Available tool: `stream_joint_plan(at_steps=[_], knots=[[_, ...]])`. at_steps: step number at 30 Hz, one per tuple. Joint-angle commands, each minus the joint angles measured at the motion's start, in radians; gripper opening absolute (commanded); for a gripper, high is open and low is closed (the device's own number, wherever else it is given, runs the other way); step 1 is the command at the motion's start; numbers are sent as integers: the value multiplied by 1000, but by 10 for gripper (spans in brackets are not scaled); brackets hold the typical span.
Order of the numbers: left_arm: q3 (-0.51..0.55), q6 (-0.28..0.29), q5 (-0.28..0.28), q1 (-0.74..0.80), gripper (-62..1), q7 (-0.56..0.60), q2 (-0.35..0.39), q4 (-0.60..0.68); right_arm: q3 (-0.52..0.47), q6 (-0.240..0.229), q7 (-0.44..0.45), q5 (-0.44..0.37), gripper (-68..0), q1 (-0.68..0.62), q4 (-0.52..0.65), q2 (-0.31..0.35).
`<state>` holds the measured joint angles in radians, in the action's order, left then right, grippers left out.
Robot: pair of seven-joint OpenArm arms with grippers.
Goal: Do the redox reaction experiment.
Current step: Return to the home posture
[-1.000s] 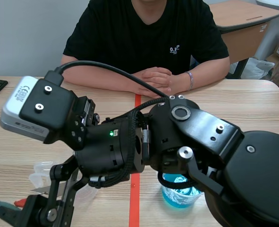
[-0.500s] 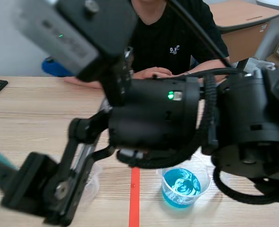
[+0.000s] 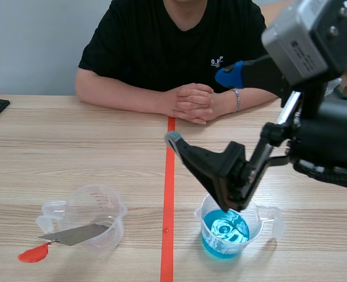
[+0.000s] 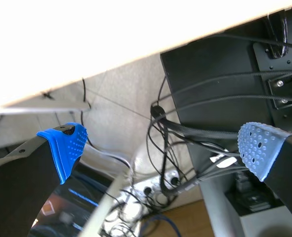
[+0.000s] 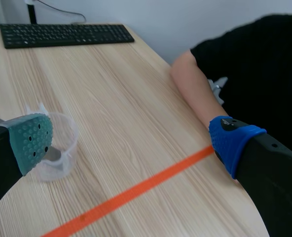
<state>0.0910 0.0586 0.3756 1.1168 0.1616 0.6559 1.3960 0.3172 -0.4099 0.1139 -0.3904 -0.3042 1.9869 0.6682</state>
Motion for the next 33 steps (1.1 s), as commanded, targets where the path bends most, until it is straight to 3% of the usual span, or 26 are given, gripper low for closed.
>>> stream_joint_plan(at_steps=[1,6,9,12,17,21,27,33], knots=[[-1,10,3,8,14,7,29,21,-36,6,16,-8,4,-43,24,5],[-1,16,62,8,14,16,132,45,-187,29,17,-8,4,-226,93,5],[-1,19,66,5,14,32,183,63,-256,37,17,-13,4,-321,140,4],[-1,49,97,-4,14,31,238,79,-314,51,17,-19,4,-410,176,-2],[0,121,124,-19,14,29,345,116,-377,51,19,-18,4,-510,205,-47],[1,137,175,-70,14,31,410,121,-390,51,9,-18,4,-533,207,-59],[5,165,194,-163,14,29,439,148,-391,51,-74,-14,4,-527,207,-59],[30,219,209,-262,14,29,404,199,-391,51,-97,-14,4,-527,207,-60]])
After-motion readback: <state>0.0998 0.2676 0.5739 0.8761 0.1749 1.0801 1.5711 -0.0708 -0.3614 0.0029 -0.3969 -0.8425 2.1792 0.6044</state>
